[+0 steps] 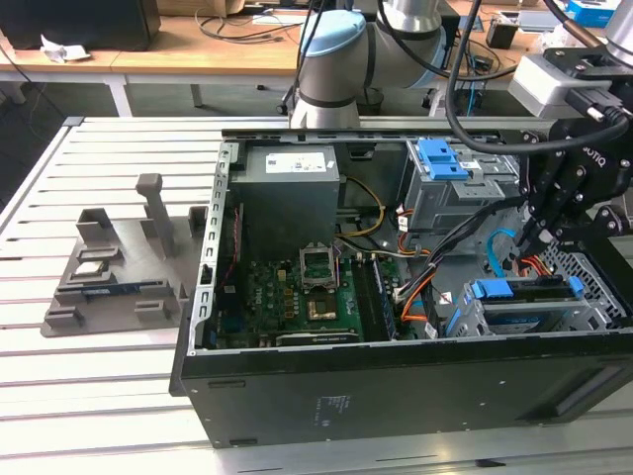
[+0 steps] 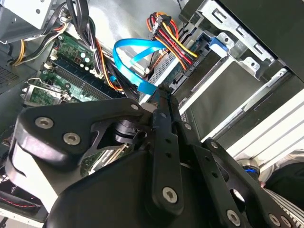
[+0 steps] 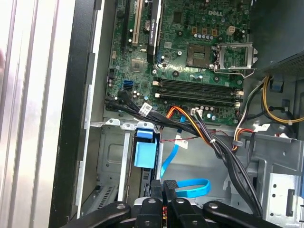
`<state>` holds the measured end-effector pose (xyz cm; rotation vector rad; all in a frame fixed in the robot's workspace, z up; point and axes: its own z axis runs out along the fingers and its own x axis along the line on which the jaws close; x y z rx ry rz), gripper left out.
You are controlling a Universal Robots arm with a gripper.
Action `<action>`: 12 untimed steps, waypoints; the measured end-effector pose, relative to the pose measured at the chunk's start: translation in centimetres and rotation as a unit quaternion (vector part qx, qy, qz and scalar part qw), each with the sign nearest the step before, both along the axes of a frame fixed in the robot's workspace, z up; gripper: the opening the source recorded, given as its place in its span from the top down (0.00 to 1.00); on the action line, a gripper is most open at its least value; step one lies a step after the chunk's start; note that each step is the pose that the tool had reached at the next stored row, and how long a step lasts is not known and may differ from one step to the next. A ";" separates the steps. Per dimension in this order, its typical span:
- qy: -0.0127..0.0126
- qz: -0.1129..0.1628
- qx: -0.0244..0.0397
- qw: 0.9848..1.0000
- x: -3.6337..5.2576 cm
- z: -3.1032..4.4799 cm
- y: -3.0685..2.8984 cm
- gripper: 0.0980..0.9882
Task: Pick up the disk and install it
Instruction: 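Insert the second disk wire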
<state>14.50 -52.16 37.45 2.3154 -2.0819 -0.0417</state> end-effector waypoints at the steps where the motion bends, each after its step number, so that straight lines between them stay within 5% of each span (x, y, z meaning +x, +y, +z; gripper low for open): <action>1: 0.000 0.000 0.000 1.000 0.00 -0.02 -0.20 0.94; 12: 0.000 -0.006 -0.001 1.000 -0.01 -1.21 -2.56 0.94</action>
